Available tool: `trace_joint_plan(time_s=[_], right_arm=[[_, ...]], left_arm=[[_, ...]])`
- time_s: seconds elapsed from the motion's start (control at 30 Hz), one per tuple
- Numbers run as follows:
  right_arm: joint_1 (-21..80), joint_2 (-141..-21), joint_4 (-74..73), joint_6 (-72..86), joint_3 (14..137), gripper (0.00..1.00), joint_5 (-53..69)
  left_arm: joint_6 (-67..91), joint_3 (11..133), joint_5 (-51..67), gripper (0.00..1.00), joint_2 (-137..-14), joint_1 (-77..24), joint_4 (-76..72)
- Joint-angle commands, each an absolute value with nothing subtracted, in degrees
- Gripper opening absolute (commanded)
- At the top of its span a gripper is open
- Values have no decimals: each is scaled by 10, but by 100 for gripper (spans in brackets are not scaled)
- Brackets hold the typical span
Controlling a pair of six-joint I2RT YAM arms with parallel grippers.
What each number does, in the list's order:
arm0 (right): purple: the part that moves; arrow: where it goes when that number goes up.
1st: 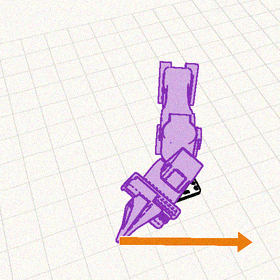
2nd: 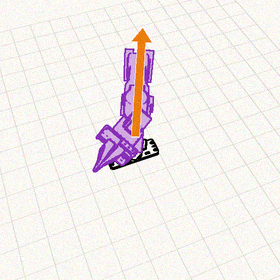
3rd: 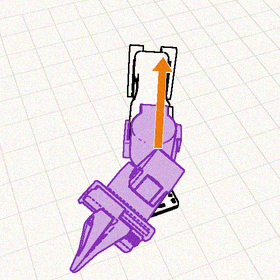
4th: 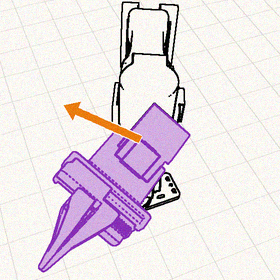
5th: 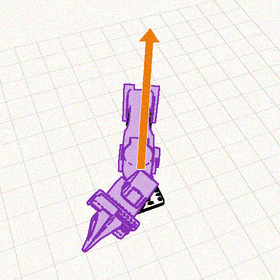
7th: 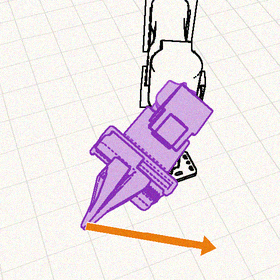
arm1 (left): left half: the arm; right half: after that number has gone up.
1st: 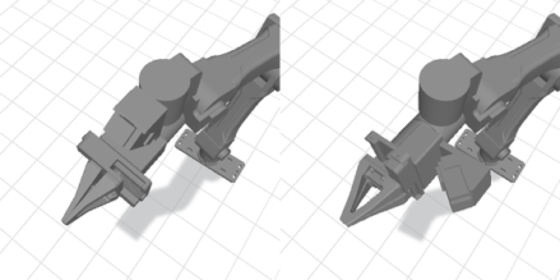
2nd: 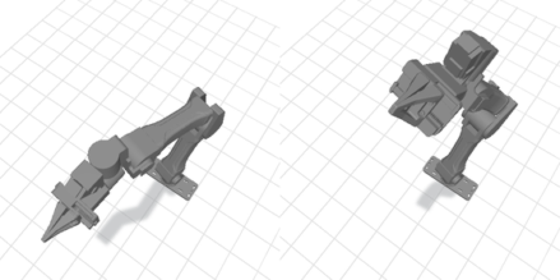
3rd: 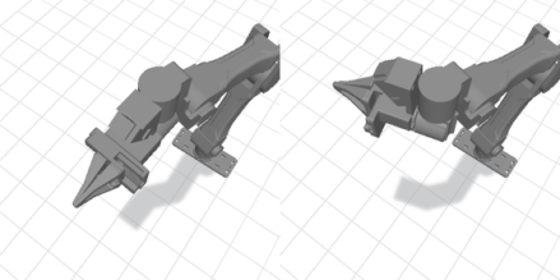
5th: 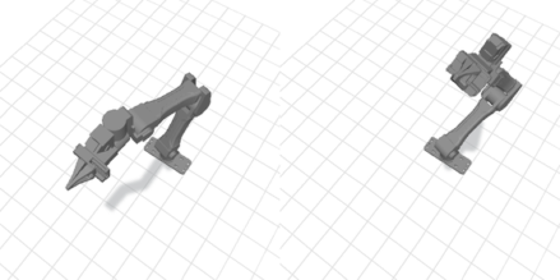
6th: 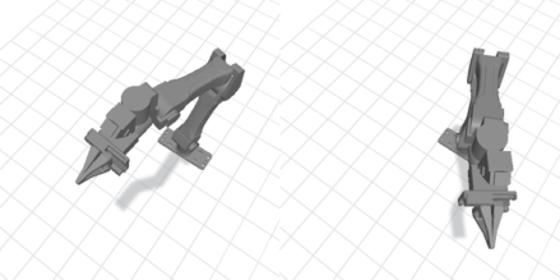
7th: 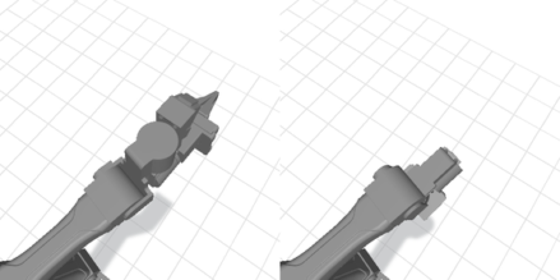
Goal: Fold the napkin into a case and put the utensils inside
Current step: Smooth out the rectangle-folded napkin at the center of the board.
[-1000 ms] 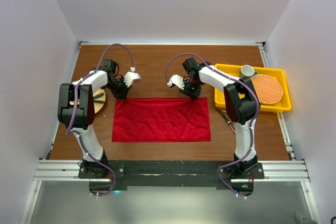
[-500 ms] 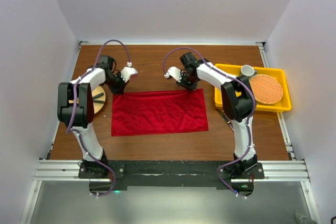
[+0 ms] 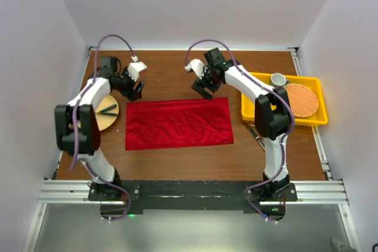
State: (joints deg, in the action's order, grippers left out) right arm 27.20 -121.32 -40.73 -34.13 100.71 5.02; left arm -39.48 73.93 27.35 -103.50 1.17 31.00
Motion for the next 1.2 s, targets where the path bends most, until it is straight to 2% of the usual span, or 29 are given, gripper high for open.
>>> trace_joint_plan(time_s=[0.0, 0.03, 0.1, 0.2, 0.23, 0.3, 0.4, 0.67, 0.93, 1.17], right_arm=[[268, -1117, -380, -227, 1059, 98, 133], [269, -1106, -372, -174, 1056, 98, 149], [269, -1097, -344, -116, 1046, 98, 203], [269, -1083, -262, 38, 996, 98, 262], [269, -1078, -231, 117, 973, 98, 276], [269, -1065, -109, 195, 893, 98, 306], [271, -1077, -28, 300, 847, 98, 316], [276, -1167, 13, 381, 866, 98, 359], [276, -1216, 50, 435, 843, 98, 408], [258, -1256, 45, 420, 824, 98, 420]], left_arm=[[-244, 686, 349, 84, -886, 18, 157], [-175, 649, 371, 100, -870, 18, 129], [-90, 578, 374, 100, -822, 17, 22], [144, 484, 353, 100, -778, 10, -125], [176, 465, 351, 100, -772, 5, -170], [236, 434, 330, 100, -763, -35, -183], [323, 400, 287, 100, -767, -75, -225], [549, 379, 270, 100, -917, -103, -365], [621, 408, 284, 100, -1032, -119, -459], [673, 410, 322, 100, -1078, -119, -565]])
